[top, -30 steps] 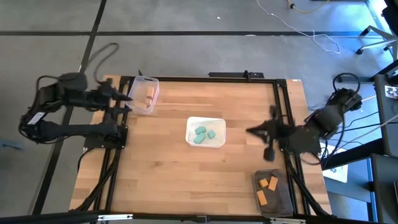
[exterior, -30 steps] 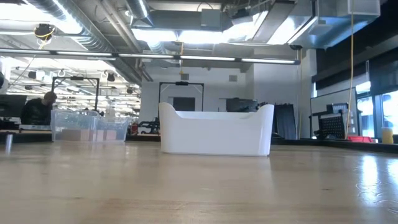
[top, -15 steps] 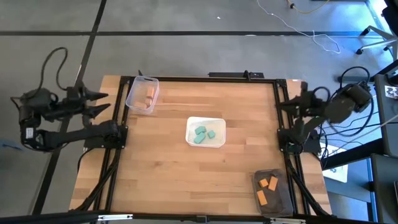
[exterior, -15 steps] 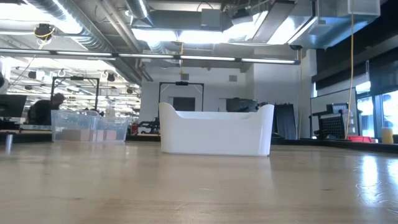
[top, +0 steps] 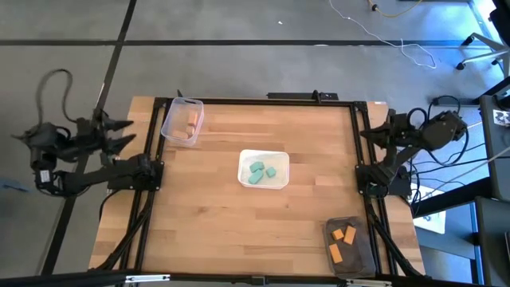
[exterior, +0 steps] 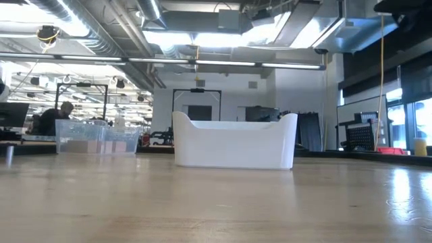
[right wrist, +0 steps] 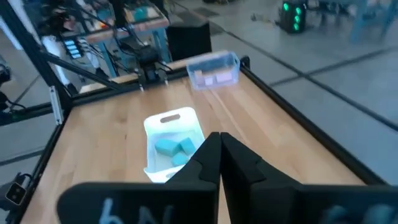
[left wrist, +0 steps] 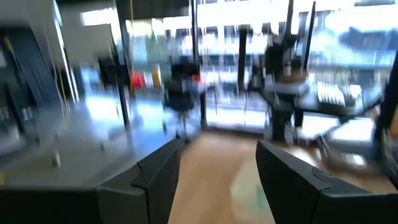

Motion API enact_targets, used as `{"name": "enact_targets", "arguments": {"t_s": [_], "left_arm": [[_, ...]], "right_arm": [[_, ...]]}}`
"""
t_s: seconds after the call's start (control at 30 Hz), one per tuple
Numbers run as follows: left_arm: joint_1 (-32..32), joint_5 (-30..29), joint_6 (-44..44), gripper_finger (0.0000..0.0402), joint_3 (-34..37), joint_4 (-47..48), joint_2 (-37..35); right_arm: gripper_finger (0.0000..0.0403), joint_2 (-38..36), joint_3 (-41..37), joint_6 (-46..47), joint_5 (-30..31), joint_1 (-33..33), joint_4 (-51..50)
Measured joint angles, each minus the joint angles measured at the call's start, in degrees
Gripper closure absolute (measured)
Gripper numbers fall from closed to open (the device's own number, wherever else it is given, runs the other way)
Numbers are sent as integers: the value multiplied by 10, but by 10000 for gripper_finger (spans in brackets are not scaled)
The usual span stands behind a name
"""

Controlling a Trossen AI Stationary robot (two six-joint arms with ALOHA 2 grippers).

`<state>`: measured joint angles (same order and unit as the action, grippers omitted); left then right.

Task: Sort & place blocks by color
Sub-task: Return to Home Position

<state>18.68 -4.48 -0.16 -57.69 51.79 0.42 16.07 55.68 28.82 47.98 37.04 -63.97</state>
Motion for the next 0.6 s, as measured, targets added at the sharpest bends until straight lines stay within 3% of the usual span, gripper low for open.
{"name": "enact_targets", "arguments": {"t_s": [0.23,0.43,0.6], "left_arm": [[-1,23,52,199,73,-127,-1],[-1,41,35,199,140,-180,-1],[-1,44,3,199,192,-220,-1]], "right_arm": [[394,-83,-81,-108,-2,0,94],[400,-156,-105,-113,-17,0,94],[399,-158,-99,-113,-31,0,70]]}}
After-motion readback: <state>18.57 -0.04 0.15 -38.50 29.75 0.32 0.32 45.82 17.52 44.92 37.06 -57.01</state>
